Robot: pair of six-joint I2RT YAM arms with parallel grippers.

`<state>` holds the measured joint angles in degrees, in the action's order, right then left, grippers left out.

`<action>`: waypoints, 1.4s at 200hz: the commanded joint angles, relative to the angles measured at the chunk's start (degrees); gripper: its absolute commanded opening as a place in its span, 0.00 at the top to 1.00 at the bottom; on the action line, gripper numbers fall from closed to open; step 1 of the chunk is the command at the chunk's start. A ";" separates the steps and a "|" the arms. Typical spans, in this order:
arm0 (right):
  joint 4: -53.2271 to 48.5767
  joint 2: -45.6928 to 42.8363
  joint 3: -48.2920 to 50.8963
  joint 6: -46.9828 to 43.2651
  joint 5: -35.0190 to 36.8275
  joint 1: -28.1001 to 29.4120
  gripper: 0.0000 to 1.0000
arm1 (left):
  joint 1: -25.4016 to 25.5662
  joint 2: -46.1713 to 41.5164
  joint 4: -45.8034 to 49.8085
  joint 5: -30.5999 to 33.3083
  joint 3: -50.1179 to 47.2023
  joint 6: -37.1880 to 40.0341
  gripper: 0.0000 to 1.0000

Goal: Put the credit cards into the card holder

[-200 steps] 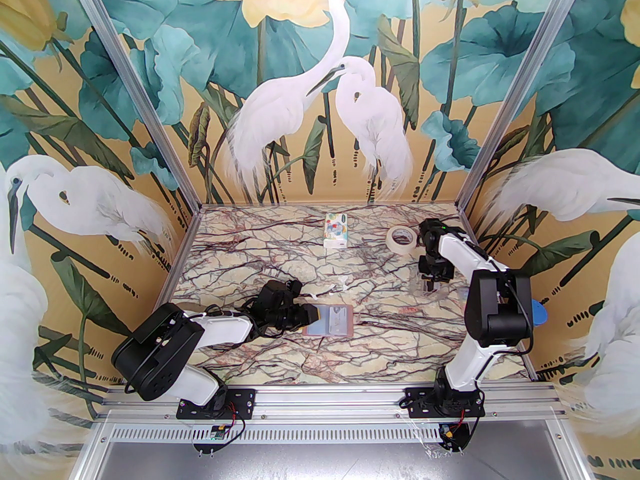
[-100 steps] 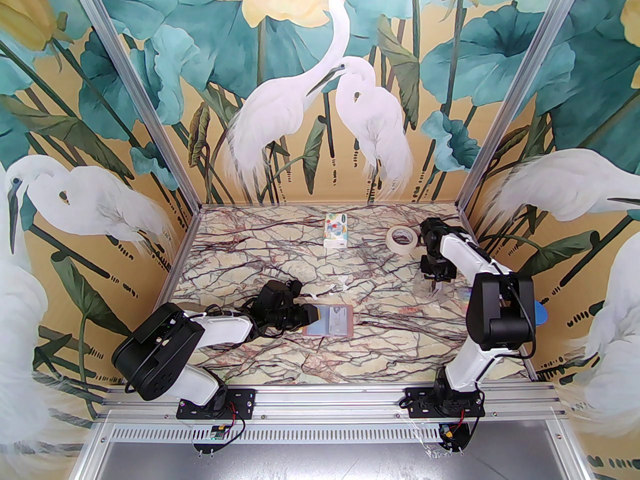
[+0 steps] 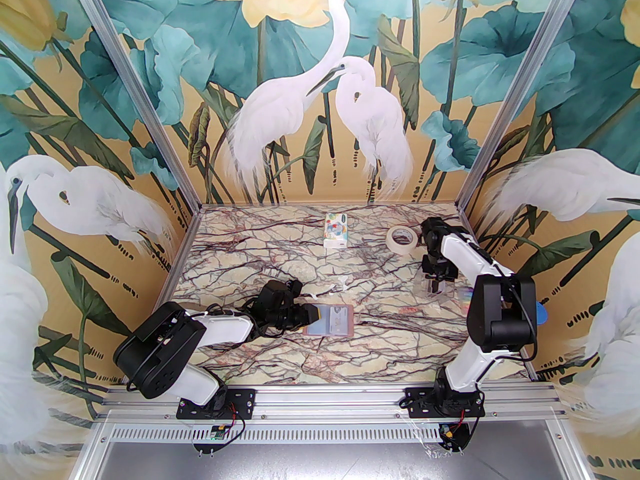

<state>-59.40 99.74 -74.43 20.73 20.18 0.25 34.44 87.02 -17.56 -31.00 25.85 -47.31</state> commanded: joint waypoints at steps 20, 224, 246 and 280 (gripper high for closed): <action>-0.30 1.28 -0.62 -0.08 0.99 -0.52 0.62 | -0.34 0.78 -0.10 -0.64 -0.71 0.54 0.54; -2.87 2.06 -1.89 0.11 6.57 -0.52 0.63 | -0.38 1.22 0.13 -0.72 -0.19 0.73 0.54; -3.01 1.83 -1.94 0.19 6.96 -0.54 0.65 | -0.34 1.44 0.06 -0.72 -0.19 0.73 0.54; -3.10 1.65 -1.81 0.27 7.14 -0.56 0.68 | -0.35 1.39 -0.03 -0.79 -0.32 0.73 0.54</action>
<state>-61.34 102.98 -75.16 20.73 25.15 -0.12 34.44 87.11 -17.63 -31.20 25.85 -47.31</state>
